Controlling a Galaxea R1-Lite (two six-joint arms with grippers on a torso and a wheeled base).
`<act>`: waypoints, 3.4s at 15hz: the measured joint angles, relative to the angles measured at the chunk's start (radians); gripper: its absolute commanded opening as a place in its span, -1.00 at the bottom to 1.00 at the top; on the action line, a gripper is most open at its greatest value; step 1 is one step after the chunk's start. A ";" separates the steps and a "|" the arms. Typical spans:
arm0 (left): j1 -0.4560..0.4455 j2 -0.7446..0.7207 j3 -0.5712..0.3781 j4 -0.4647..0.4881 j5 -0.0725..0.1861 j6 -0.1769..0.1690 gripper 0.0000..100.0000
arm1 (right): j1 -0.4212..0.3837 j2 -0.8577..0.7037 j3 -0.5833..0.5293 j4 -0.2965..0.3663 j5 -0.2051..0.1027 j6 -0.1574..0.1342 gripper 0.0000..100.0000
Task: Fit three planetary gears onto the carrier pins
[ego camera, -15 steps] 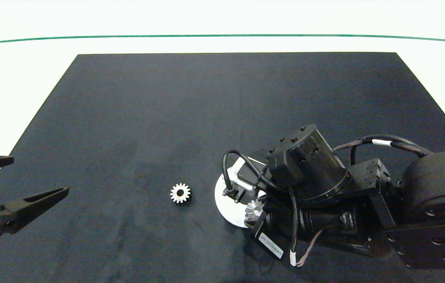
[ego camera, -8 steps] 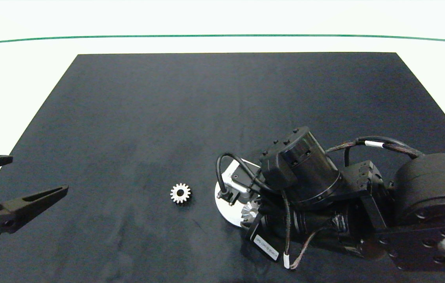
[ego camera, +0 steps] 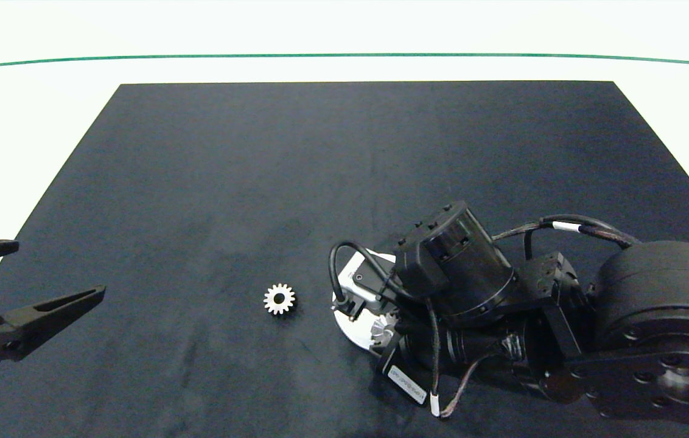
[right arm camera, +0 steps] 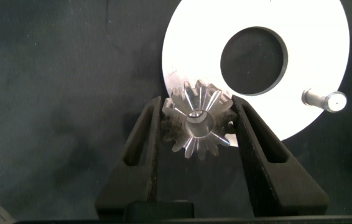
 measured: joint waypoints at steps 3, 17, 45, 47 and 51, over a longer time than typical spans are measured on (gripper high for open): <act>0.000 -0.003 0.000 0.000 0.000 0.000 1.00 | 0.000 0.006 0.001 -0.001 0.000 0.000 -0.80; 0.000 -0.006 -0.001 0.000 0.000 0.000 1.00 | -0.006 0.023 0.000 -0.002 0.000 -0.004 1.00; 0.013 -0.055 -0.036 0.031 -0.001 0.001 1.00 | -0.474 -0.328 0.080 0.107 0.095 0.019 1.00; 0.013 -0.061 -0.036 0.034 -0.001 0.001 1.00 | -0.474 -0.297 0.080 0.085 0.096 0.019 1.00; 0.012 -0.064 -0.038 0.034 -0.001 0.001 1.00 | -0.473 -0.226 0.072 0.051 0.098 0.017 1.00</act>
